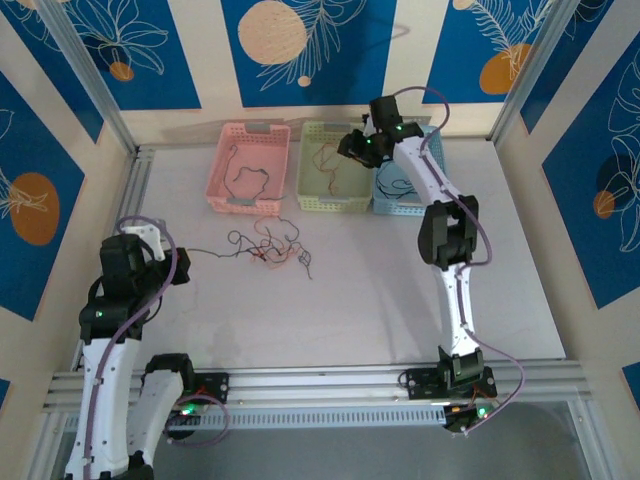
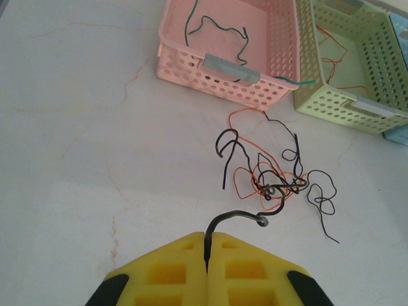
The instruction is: Untangle the cables
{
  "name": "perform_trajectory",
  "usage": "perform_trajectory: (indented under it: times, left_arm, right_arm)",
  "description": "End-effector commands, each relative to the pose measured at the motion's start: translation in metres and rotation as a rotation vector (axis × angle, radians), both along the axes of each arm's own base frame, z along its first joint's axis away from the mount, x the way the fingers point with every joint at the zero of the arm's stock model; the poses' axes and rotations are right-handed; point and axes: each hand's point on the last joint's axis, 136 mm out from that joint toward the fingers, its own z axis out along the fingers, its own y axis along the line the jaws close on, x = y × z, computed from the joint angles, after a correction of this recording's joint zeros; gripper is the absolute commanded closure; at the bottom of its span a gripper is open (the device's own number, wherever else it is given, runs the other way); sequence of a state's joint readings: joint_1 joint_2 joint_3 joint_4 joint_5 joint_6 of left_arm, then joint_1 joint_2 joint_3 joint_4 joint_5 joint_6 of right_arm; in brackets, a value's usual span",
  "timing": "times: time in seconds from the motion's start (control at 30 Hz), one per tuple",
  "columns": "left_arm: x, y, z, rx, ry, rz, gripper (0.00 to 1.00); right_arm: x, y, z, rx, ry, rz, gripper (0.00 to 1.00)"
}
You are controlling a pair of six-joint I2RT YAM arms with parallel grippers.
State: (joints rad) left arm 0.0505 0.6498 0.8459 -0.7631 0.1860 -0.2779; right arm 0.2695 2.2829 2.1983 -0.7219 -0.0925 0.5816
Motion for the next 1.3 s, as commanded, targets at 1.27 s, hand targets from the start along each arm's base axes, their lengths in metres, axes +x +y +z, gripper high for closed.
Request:
perform_trajectory:
  times: [1.27]
  left_arm:
    - [0.015, -0.048, -0.020, -0.182, 0.085, -0.238, 1.00]
  right_arm:
    - [-0.212, 0.074, -0.136, -0.056, 0.218, 0.480, 0.53]
